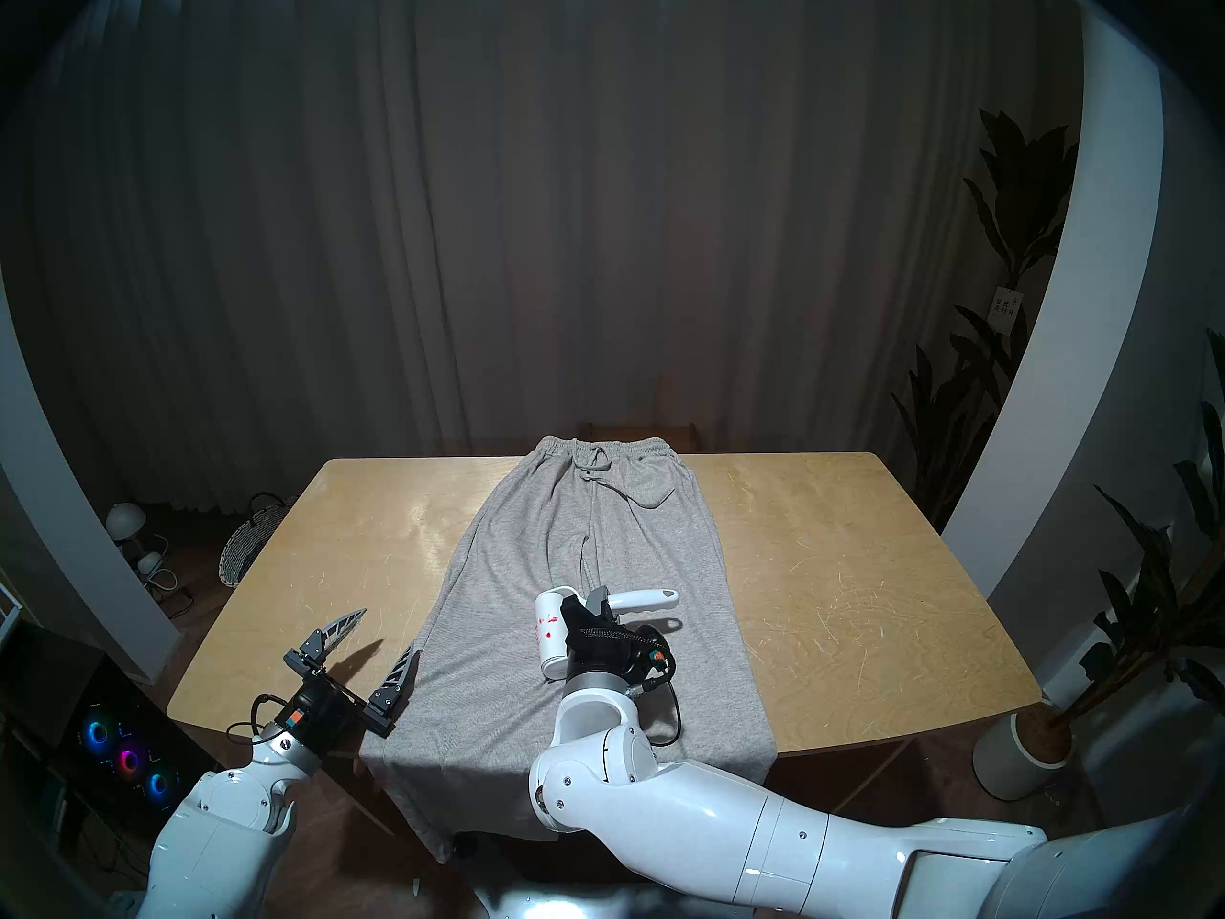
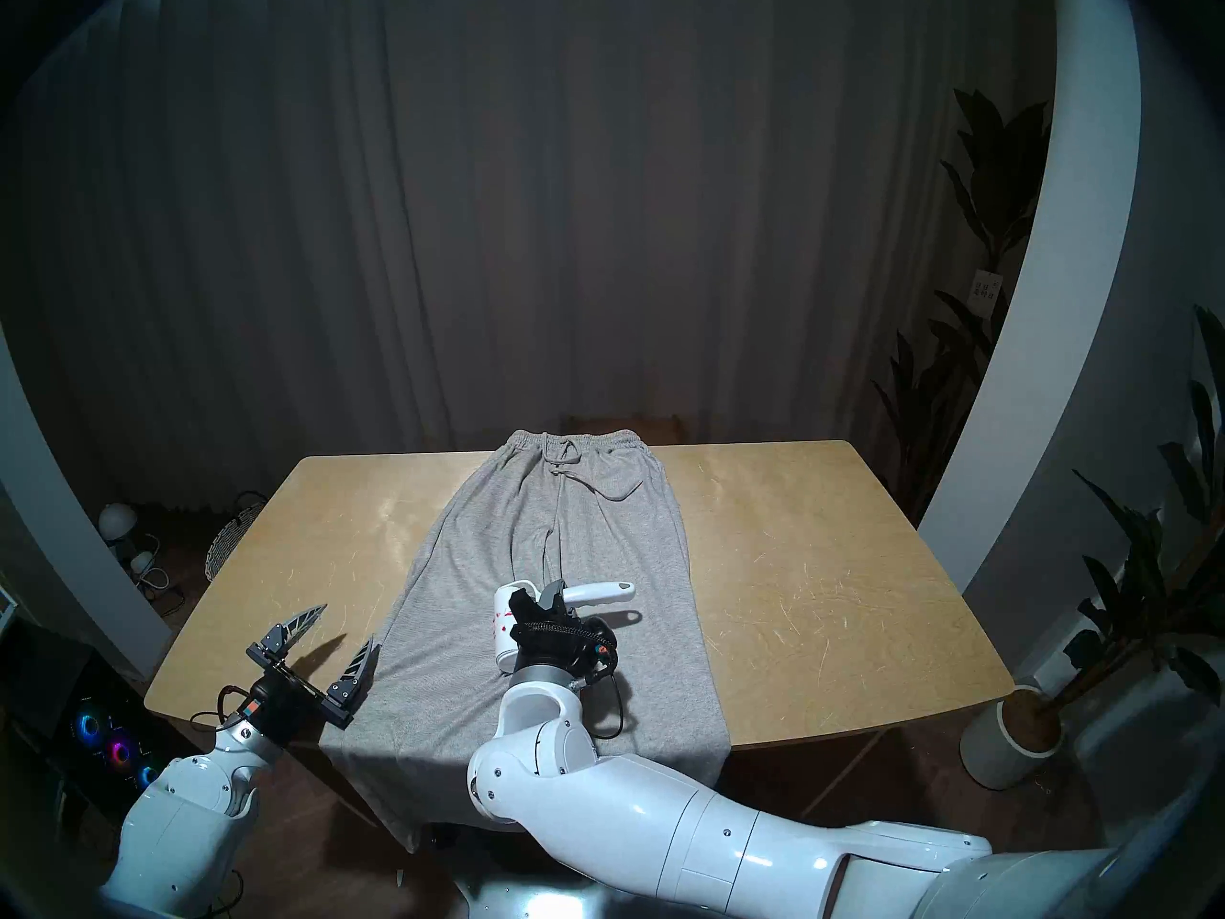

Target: Remove lint and debris from pants with a lint roller

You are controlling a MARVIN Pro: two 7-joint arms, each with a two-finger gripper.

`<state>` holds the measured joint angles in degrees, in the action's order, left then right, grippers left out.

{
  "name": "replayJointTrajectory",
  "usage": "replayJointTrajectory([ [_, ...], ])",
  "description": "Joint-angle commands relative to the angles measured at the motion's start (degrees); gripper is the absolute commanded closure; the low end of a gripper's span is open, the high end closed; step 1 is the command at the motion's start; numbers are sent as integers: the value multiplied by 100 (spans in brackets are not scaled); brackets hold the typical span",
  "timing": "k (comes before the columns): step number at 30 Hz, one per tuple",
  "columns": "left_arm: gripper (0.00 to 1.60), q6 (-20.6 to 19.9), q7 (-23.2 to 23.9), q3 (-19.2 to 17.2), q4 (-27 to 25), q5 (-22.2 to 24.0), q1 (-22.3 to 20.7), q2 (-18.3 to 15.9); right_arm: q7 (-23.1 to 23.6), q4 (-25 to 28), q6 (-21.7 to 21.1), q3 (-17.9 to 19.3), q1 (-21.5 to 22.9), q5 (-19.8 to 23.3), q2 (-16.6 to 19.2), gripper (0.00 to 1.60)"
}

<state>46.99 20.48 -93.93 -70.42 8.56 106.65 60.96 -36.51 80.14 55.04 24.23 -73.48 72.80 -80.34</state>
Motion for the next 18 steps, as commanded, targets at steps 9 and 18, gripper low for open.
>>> replayJointTrajectory([
  [9,0,-410,-26,370,44,-323,-430,115,-39,603,-4,862,-490,-666,37,160],
  [18,0,108,2,185,-706,331,-376,153,-28,958,-4,1203,-539,-865,-126,160],
])
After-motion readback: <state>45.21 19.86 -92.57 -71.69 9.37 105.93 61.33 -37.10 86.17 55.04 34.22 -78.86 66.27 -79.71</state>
